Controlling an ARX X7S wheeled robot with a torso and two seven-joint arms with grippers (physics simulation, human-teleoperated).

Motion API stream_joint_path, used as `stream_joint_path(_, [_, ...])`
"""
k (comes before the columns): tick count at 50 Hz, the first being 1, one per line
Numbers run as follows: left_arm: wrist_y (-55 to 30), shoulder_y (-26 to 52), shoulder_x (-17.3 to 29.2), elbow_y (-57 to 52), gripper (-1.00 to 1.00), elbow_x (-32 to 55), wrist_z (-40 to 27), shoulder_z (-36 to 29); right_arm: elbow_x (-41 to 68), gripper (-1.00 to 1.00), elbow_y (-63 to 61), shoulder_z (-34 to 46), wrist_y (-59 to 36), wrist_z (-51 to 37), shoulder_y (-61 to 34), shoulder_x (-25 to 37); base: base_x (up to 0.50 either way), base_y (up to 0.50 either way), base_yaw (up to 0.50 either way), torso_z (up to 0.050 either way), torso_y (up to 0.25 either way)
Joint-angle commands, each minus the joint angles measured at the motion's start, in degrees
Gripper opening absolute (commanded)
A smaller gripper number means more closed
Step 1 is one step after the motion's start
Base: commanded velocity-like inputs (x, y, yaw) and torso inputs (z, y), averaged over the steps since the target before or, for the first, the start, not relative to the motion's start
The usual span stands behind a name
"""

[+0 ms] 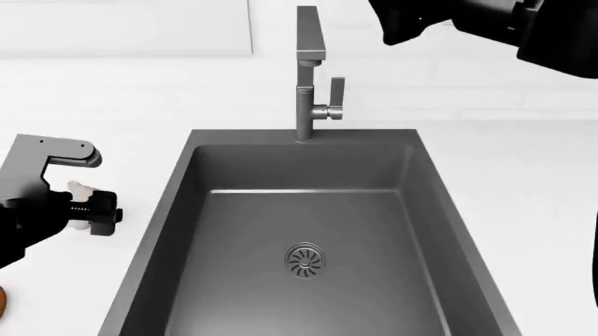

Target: Pick up the fruits and vegetables and place them in the sink. Turn on the sink faucet to wash them. Then turn the sink off and put them in the tray.

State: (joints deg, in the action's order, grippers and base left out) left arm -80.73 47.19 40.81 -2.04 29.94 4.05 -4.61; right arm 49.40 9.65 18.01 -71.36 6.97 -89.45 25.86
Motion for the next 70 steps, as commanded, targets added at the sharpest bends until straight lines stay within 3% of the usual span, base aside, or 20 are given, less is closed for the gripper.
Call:
stream_joint_path(1, [0.3, -2.2, -0.1, -0.3, -1.0, 0.4, -0.4, 0.5, -0.3, -1.0, -0.3, 0.2, 0.2, 0.3, 0.1, 0.2, 0.0, 0.0, 0.0, 0.0, 0.0])
stream_joint_path(6, [0.0, -0.8, -0.3, -0.5, -1.0, 0.7, -0.3, 0.3, -0.2, -1.0, -0.7, 0.3, 0.0, 0.2, 0.1, 0.4, 0.0, 0.0, 0.0, 0.0, 0.0])
stream_joint_path(13, [-2.1, 7.6, -0.7, -3.5, -1.0, 2.3, 1.6, -3.2, 0.1, -1.0, -0.9, 0.0, 0.0, -0.2, -0.2, 0.6, 0.0, 0.0, 0.0, 0.0, 0.0])
stream_joint_path(21, [-5.4, 20.4, -4.1, -4.1, -1.0, 5.0, 6.1, -12.2, 0.7, -1.0, -1.9, -1.2, -0.6, -1.4, -0.6, 1.3, 0.0, 0.0, 0.0, 0.001, 0.0])
stream_joint_path(30, [-2.0, 26.9, -10.1, 0.8, -1.0, 5.0, 10.5, -21.9, 2.7, -1.0, -4.3, -3.6, -3.5, -4.1, -1.7, 2.0, 0.0, 0.0, 0.0, 0.0, 0.0])
stream_joint_path(39, [4.2, 28.7, -17.0, 7.6, -1.0, 4.1, 14.6, -28.6, 3.4, -1.0, -5.3, -4.4, -4.5, -5.6, -1.6, 2.3, 0.0, 0.0, 0.0, 0.0, 0.0])
stream_joint_path(48, [4.3, 27.3, -20.0, 6.1, -1.0, 5.2, 17.2, -34.0, 3.1, -1.0, -4.5, -4.1, -3.8, -6.0, -1.7, 1.9, 0.0, 0.0, 0.0, 0.0, 0.0])
stream_joint_path(59, [11.1, 26.4, -25.9, 10.5, -1.0, 3.3, 22.7, -43.9, 4.7, -1.0, -6.5, -6.3, -6.0, -9.2, -0.9, 2.6, 0.0, 0.0, 0.0, 0.0, 0.0])
stream_joint_path(70, [11.7, 22.4, -28.1, 7.9, -1.0, 3.4, 23.1, -48.8, 4.5, -1.0, -5.7, -5.7, -5.4, -9.2, -1.2, 2.5, 0.0, 0.0, 0.0, 0.0, 0.0])
